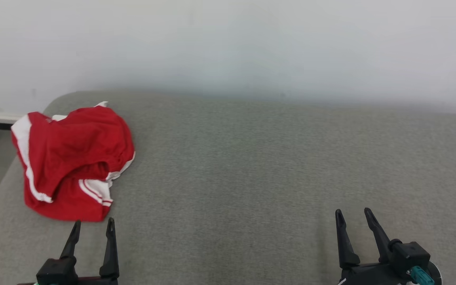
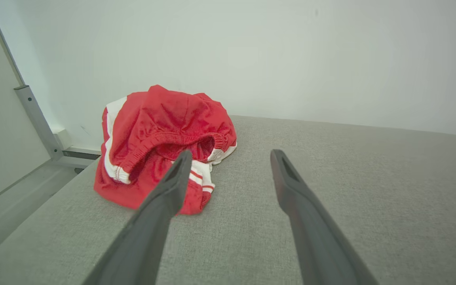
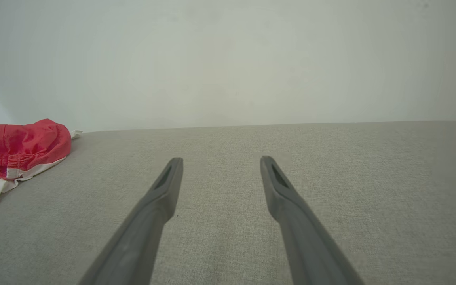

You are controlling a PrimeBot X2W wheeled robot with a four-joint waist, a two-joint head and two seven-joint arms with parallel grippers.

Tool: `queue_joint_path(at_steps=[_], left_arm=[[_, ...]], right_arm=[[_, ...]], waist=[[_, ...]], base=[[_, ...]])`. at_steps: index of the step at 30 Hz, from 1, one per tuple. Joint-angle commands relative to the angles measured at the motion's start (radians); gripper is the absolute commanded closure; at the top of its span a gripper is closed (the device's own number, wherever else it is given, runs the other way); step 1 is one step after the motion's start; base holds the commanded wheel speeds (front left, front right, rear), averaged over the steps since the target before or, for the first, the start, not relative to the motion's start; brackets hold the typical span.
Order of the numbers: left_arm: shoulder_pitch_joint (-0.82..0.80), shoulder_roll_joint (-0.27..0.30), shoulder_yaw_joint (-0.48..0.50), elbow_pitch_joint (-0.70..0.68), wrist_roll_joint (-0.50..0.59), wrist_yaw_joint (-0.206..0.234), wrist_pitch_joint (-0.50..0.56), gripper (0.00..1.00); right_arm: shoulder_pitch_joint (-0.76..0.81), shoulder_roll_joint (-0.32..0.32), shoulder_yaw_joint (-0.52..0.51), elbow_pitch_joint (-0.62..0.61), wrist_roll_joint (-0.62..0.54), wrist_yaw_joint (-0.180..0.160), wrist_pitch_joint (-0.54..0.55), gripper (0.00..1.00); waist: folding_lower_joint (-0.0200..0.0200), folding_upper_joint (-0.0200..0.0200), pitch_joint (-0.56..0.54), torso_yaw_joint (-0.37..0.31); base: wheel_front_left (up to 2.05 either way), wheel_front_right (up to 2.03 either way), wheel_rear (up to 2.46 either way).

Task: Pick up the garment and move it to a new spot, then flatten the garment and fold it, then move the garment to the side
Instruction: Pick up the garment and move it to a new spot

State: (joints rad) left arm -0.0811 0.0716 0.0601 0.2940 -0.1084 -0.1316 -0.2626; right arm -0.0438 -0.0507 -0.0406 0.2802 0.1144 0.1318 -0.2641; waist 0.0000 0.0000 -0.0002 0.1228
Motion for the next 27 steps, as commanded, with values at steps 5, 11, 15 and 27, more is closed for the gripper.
queue_joint_path(at_steps=[5, 11, 15, 27], left_arm=[[0.015, 0.004, 0.015, 0.004, 0.009, 0.002, -0.004, 0.00], [0.018, 0.003, 0.033, 0.014, 0.013, 0.002, -0.004, 0.00], [0.021, 0.001, 0.048, 0.023, 0.021, 0.003, -0.004, 0.00], [0.028, 0.001, 0.090, 0.028, 0.032, 0.002, -0.004, 0.00]], right_arm=[[0.014, 0.001, 0.004, 0.002, 0.006, -0.002, -0.001, 0.00], [0.018, 0.001, 0.009, 0.005, 0.008, -0.002, -0.001, 0.00], [0.021, 0.001, 0.010, 0.007, 0.013, -0.002, -0.001, 0.00], [0.017, 0.001, 0.026, 0.005, 0.007, -0.002, -0.001, 0.00]], waist=[[0.0000, 0.0000, -0.005, 0.123], [0.0000, 0.0000, -0.013, 0.212], [0.0000, 0.0000, -0.019, 0.266], [0.0000, 0.0000, -0.026, 0.372]], base=[[0.00, 0.00, 0.00], [0.00, 0.00, 0.00], [0.00, 0.00, 0.00], [0.00, 0.00, 0.00]])
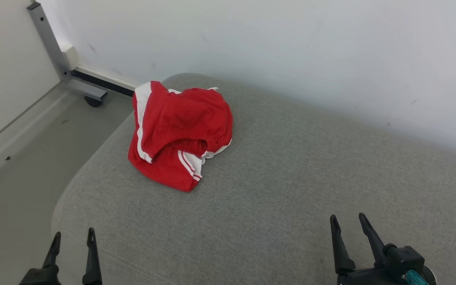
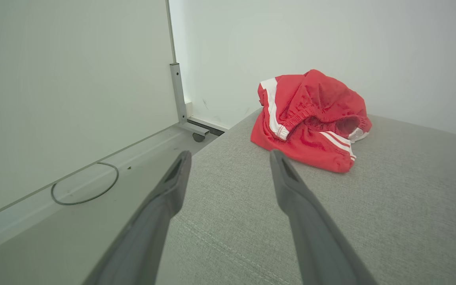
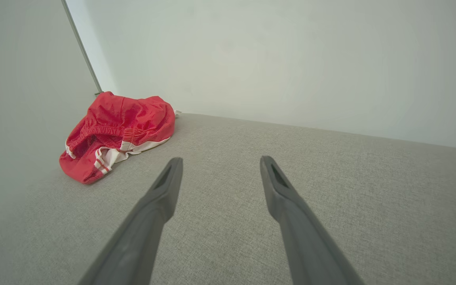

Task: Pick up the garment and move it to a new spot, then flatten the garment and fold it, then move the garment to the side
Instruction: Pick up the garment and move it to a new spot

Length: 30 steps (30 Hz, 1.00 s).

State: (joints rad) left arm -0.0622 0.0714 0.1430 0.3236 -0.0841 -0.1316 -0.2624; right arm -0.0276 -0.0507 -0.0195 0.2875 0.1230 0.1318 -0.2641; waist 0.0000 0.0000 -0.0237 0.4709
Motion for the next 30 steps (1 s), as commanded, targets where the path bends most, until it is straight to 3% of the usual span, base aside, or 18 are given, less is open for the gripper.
queue_joint_path(at_steps=[1, 21, 25, 30], left_arm=[[0.011, 0.001, 0.012, -0.004, 0.009, 0.003, -0.004, 0.00], [-0.013, -0.010, 0.067, -0.014, 0.015, 0.006, -0.004, 0.00], [-0.079, 0.012, 0.077, 0.003, -0.002, 0.004, -0.004, 0.00], [-0.251, 0.052, 0.100, 0.026, -0.042, 0.000, -0.004, 0.00]], right_arm=[[-0.003, 0.001, 0.009, -0.002, -0.003, -0.002, -0.001, 0.00], [-0.020, 0.001, 0.021, 0.002, -0.008, -0.002, -0.001, 0.00], [-0.032, 0.001, 0.013, -0.011, -0.035, -0.002, -0.001, 0.00], [-0.089, 0.001, -0.012, -0.055, -0.097, -0.002, -0.001, 0.00]], waist=[[0.0000, 0.0000, -0.001, 0.026], [0.0000, 0.0000, 0.000, 0.024], [0.0000, 0.0000, 0.030, -0.024], [0.0000, 0.0000, 0.143, -0.132]], base=[[0.00, 0.00, 0.00], [0.00, 0.00, 0.00], [0.00, 0.00, 0.00], [0.00, 0.00, 0.00]])
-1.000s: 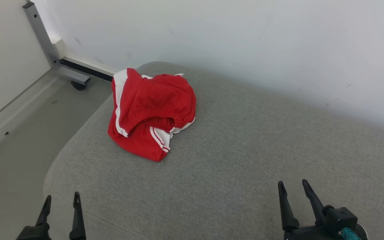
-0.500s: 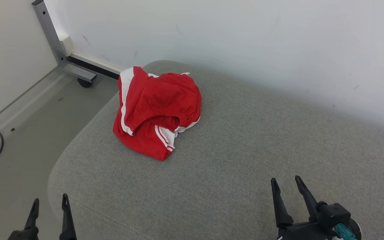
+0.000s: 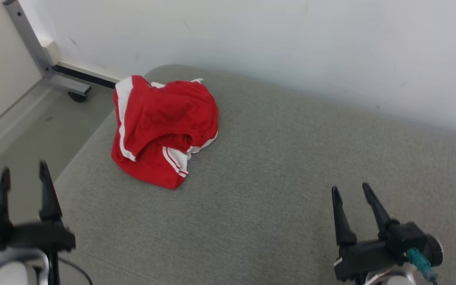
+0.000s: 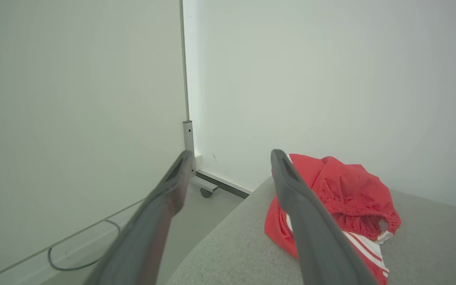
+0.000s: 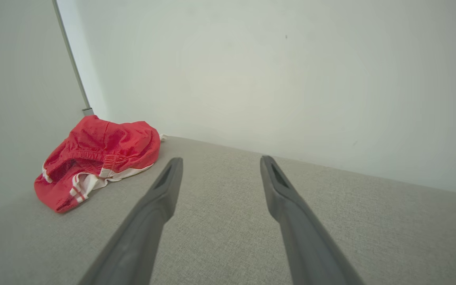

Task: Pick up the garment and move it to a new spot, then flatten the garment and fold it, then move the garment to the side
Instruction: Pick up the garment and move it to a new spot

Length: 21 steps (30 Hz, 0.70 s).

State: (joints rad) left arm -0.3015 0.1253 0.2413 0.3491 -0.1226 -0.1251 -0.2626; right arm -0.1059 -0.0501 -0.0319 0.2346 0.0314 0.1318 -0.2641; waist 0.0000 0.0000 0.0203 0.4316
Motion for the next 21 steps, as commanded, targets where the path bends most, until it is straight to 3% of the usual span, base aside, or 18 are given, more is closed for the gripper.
queue_joint_path(at_steps=[1, 10, 21], left_arm=[[-0.046, 0.007, 0.005, 0.004, -0.013, -0.007, -0.004, 0.00], [-0.332, 0.106, -0.002, 0.093, -0.099, -0.005, -0.004, 0.00], [-0.555, 0.258, -0.082, 0.367, -0.220, -0.005, 0.027, 0.00]], right_arm=[[-0.024, 0.000, -0.007, -0.015, -0.018, -0.002, -0.001, 0.00], [-0.085, -0.015, -0.062, -0.119, -0.057, -0.002, -0.001, 0.00], [-0.101, -0.007, -0.077, -0.173, -0.051, -0.002, -0.001, 0.00]], waist=[[0.0000, 0.0000, 0.124, -0.112], [0.0000, 0.0000, 0.289, -0.253], [0.0000, 0.0000, 0.400, -0.364]], base=[[0.00, 0.00, 0.00], [0.00, 0.00, 0.00], [0.00, 0.00, 0.00]])
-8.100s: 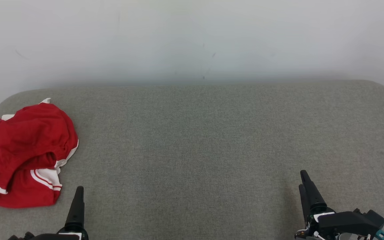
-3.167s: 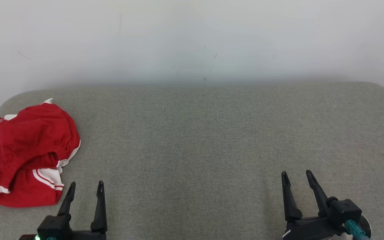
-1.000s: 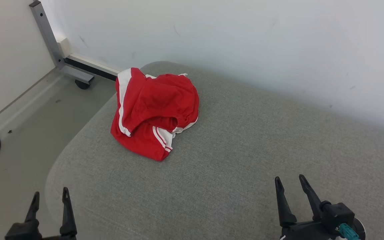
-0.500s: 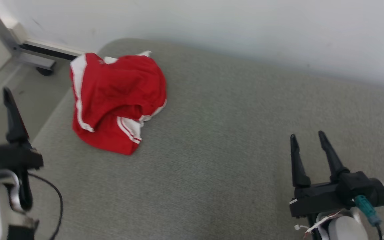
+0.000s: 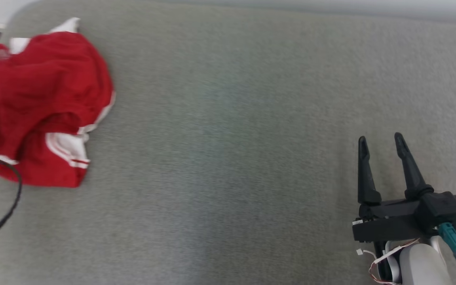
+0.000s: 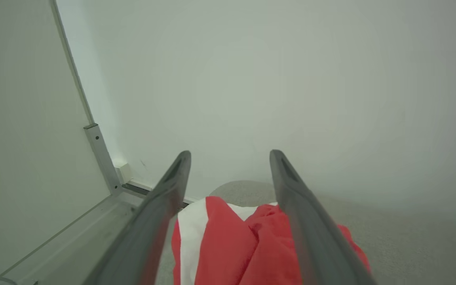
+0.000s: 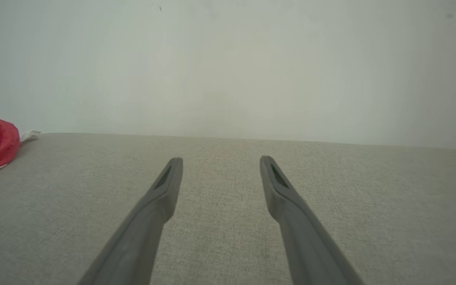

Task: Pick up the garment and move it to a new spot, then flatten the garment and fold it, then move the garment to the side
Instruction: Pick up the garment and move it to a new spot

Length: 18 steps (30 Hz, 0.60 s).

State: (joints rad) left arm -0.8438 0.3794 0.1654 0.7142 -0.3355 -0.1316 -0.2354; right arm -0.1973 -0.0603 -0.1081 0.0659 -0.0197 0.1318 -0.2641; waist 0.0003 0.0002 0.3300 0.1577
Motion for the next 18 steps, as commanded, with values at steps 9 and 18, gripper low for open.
queue_joint_path(at_steps=[9, 18], left_arm=[[-0.079, 0.065, -0.099, 0.210, -0.087, 0.002, 0.121, 0.00], [-0.097, 0.049, -0.139, 0.380, -0.144, 0.002, 0.254, 0.65]], right_arm=[[-0.016, 0.007, 0.000, -0.030, -0.002, -0.002, -0.001, 0.00], [-0.003, 0.008, 0.006, -0.018, -0.011, -0.002, -0.001, 0.00]], waist=[[-0.0003, -0.0002, 0.116, -0.116], [-0.0003, -0.0002, 0.081, -0.108]], base=[[0.00, 0.00, 0.00], [0.00, 0.00, 0.00]])
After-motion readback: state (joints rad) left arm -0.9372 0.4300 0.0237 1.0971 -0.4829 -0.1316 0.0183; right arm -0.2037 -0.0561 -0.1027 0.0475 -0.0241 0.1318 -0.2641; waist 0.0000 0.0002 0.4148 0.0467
